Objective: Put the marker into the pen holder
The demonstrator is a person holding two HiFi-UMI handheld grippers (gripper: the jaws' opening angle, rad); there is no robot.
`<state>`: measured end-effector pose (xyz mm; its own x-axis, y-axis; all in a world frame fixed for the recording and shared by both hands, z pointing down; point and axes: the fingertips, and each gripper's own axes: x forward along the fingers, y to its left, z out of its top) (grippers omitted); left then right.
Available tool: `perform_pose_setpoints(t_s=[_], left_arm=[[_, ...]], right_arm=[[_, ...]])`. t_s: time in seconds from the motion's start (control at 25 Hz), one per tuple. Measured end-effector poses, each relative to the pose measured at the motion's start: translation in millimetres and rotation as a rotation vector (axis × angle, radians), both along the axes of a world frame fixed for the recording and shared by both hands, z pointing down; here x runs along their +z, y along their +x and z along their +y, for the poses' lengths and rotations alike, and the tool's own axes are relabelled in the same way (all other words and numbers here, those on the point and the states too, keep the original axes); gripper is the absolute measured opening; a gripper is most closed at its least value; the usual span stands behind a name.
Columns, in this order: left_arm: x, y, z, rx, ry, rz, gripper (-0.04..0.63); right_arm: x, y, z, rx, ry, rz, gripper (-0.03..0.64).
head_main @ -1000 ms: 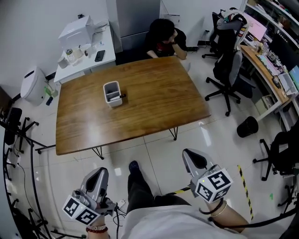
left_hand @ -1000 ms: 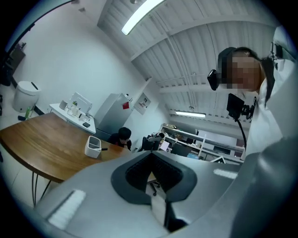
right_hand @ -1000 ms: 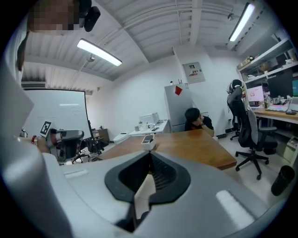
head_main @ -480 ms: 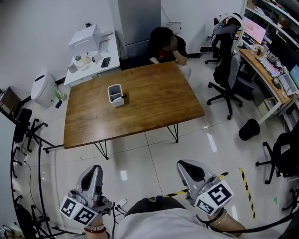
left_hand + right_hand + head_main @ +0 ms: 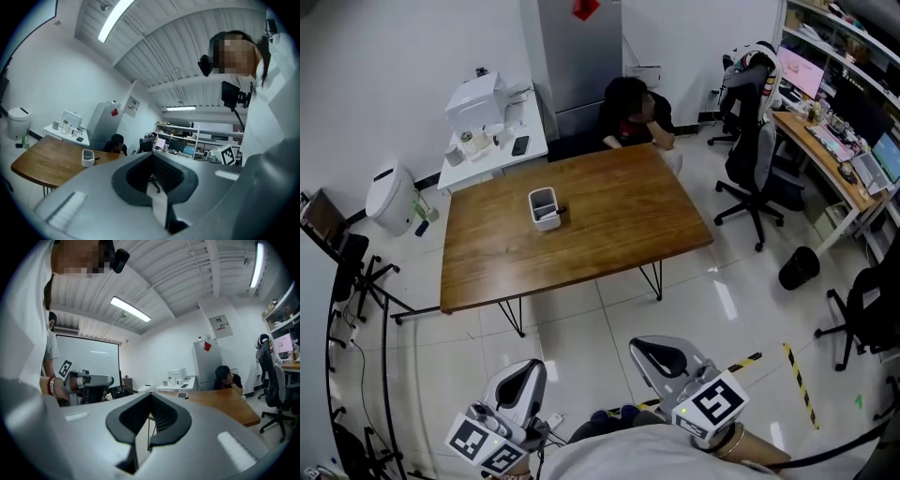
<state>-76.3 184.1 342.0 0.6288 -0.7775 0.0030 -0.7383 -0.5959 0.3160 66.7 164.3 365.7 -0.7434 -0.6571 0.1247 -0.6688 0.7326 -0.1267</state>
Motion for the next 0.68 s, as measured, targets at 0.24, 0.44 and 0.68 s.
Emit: perform_pose_setpoints(t_s=[0.24, 0.44, 0.68], left_arm=[[-3.6, 2.4, -1.1, 0.060, 0.031, -0.007, -0.006], [-2.1, 20.2, 5.4, 0.159, 0.011, 0.003, -0.006], [6.8, 26.3, 19.4, 0.195, -0.016, -0.014, -0.006]], right_arm=[[-7.2, -15.7, 1.8, -0.009, 0.030, 0.039, -0.006], [-13.3, -19.7, -5.1, -0.002, 0.060, 0.028, -0.006], [-10.7, -10.3, -10.1, -0.009, 0.044, 0.014, -0.006]])
